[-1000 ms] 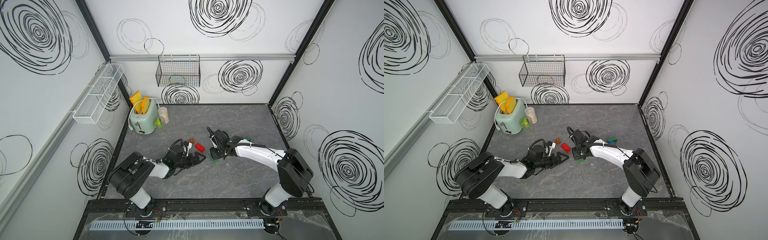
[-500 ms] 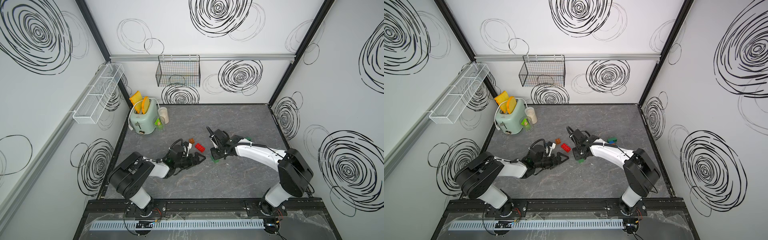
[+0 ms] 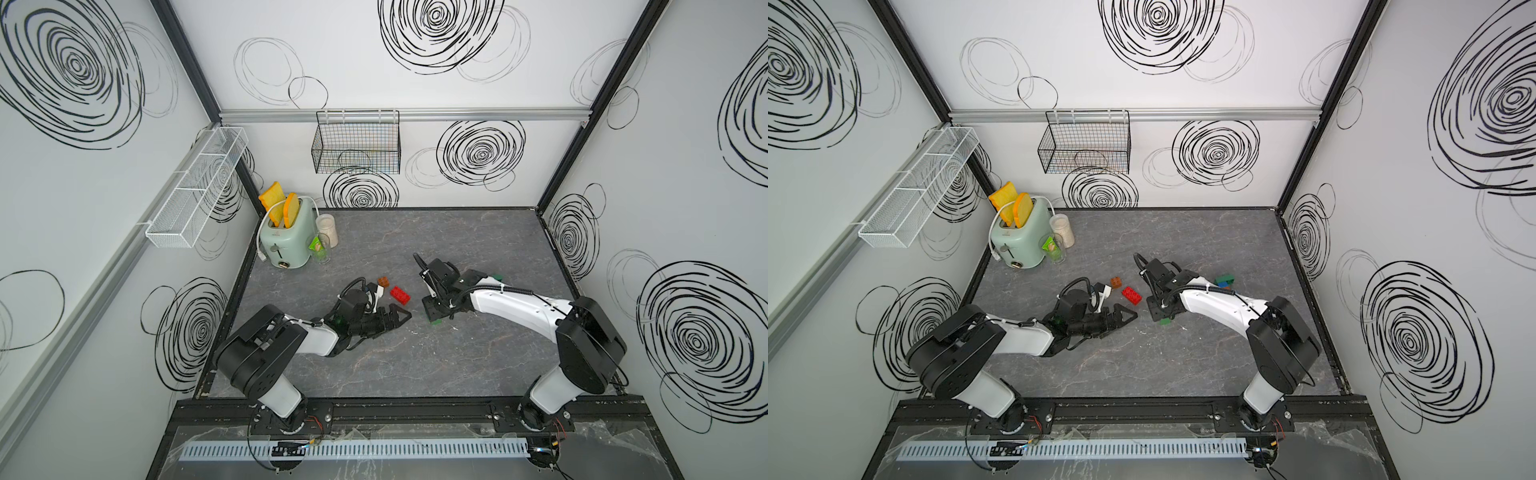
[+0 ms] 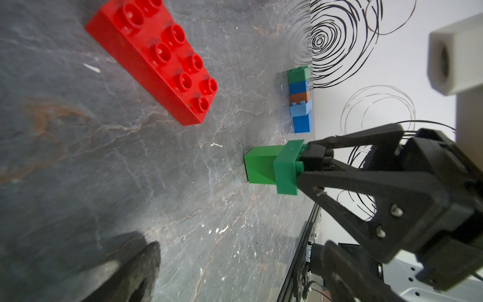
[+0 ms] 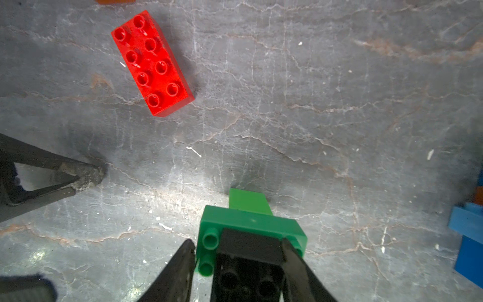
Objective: Assemble the letter f with lego
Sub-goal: Assemble the lego brick with the lego brick.
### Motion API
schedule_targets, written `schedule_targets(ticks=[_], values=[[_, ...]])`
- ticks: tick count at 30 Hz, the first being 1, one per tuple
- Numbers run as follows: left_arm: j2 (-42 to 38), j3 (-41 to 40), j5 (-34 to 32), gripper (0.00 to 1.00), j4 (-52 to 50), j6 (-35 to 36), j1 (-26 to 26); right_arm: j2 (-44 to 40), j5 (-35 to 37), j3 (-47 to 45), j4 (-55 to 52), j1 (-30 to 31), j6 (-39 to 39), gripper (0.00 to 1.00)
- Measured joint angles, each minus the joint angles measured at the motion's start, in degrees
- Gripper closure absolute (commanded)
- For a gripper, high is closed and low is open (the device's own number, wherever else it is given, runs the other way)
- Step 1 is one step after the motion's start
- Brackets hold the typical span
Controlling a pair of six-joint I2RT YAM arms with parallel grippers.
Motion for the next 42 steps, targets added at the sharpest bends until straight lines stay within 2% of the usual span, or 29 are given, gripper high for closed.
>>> schedule_targets(ticks=[16, 35, 42], values=[[-0.98, 0.13, -0.22, 0.02, -1.68, 0.04, -0.02, 0.00, 1.27, 2.25, -0.37, -0.15, 0.20, 0.46], [-9.20, 0.94, 0.04, 0.02, -6.69, -0.28, -0.76, 0.00, 1.44, 2.75, -2.67, -0.09, 1.36, 0.53], [-9.60, 0.96, 0.04, 0.02, -7.34, -0.28, -0.76, 0.02, 1.29, 2.75, -2.71, -0.02, 1.57, 0.54]])
